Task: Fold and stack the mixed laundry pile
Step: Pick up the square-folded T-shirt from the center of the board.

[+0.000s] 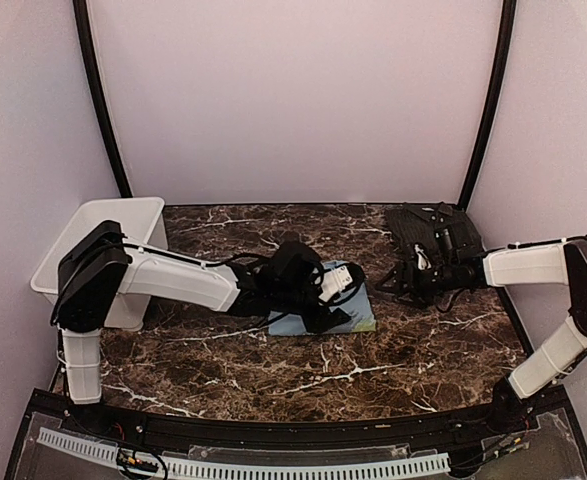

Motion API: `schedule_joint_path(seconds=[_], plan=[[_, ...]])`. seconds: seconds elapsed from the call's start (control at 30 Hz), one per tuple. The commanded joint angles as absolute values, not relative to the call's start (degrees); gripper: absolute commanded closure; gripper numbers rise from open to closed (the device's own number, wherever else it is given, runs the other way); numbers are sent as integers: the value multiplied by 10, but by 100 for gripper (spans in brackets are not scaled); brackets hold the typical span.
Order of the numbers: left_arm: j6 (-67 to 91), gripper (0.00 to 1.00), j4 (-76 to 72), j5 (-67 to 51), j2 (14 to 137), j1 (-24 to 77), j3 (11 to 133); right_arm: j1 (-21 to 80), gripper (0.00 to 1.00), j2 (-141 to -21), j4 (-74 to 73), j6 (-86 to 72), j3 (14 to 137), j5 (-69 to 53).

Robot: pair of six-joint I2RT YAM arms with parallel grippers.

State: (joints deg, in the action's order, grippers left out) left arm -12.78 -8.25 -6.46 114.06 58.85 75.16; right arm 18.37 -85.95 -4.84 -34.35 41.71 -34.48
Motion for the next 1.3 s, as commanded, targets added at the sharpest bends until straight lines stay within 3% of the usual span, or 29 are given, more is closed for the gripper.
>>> schedule_joint_path(seconds=[0.0, 0.2, 0.43, 0.77, 1.27], plan=[[-245, 46, -85, -59, 1194, 614, 808, 177, 30, -860, -46, -344, 402, -343], [-269, 53, -26, -43, 1286, 632, 917, 176, 30, -864, -26, -353, 387, -355], [-287, 63, 8, -26, 1348, 641, 957, 173, 30, -859, -24, -354, 377, -356], [-236, 99, -31, -61, 1317, 632, 939, 183, 32, -872, 18, -402, 366, -369], [-190, 100, -137, -98, 1262, 614, 881, 209, 30, -948, 145, -566, 383, -332]])
